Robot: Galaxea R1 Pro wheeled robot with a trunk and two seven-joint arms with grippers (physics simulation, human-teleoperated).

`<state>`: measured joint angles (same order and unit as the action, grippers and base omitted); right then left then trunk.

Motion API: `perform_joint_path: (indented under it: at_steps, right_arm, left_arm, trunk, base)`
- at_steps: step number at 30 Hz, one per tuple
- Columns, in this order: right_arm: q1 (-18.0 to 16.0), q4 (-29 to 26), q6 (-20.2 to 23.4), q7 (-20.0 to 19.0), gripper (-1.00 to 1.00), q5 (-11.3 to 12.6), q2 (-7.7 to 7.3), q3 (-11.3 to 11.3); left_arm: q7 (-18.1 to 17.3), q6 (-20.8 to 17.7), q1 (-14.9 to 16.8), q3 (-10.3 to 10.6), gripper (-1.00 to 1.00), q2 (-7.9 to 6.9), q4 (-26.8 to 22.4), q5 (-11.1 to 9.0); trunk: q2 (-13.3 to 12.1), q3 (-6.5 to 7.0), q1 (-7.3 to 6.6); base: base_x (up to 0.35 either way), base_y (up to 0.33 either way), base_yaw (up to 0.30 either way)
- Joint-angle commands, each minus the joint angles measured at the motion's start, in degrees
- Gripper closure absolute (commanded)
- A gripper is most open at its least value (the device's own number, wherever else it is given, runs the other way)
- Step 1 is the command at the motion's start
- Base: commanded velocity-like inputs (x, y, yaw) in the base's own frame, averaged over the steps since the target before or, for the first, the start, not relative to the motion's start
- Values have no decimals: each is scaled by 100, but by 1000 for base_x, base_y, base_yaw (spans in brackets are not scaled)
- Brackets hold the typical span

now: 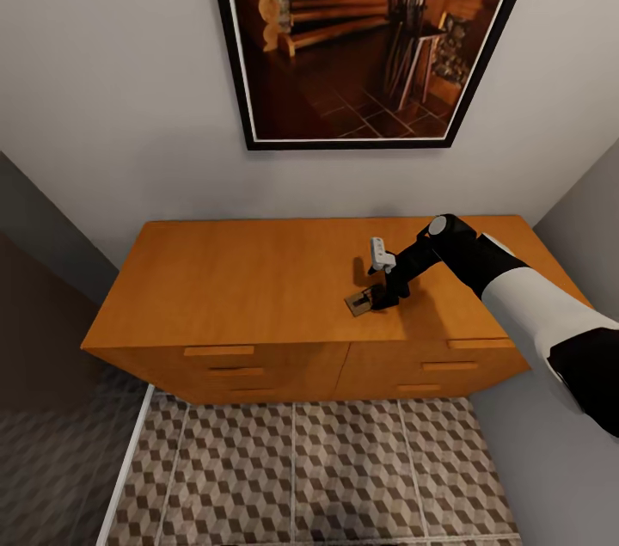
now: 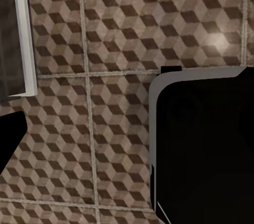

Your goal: Take the four mousetraps from the cabinet in the bathroom and place them on the bathroom floor. Make sure all four end up on the same floor surface, and ensure that at least two of them are either under or directly next to the same bathroom sink.

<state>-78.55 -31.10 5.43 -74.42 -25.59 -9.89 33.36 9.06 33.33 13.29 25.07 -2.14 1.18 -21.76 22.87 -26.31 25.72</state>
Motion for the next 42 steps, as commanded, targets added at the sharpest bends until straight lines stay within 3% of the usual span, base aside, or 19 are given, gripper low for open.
perform_joint_path:
  at_steps: [1,32,33,42]
  right_arm:
    - [24,-10,46,5,-100,-6,-4,31]
    - [24,217,37,15,-100,-41,14,31]
    - [24,217,37,15,100,-41,14,31]
    - [24,218,5,24,100,-42,14,31]
  left_arm:
    - [31,23,7,50,-100,3,14,-12]
    - [30,24,7,50,-100,10,14,-12]
    - [29,24,7,50,-100,8,14,-12]
    - [29,24,7,50,-100,9,14,-12]
  trunk:
    - [5,-10,6]
    - [5,-10,6]
    - [5,-10,6]
    - [5,-10,6]
  base:
    - [0,0,0]
    - [0,0,0]
    - [0,0,0]
    - [0,0,0]
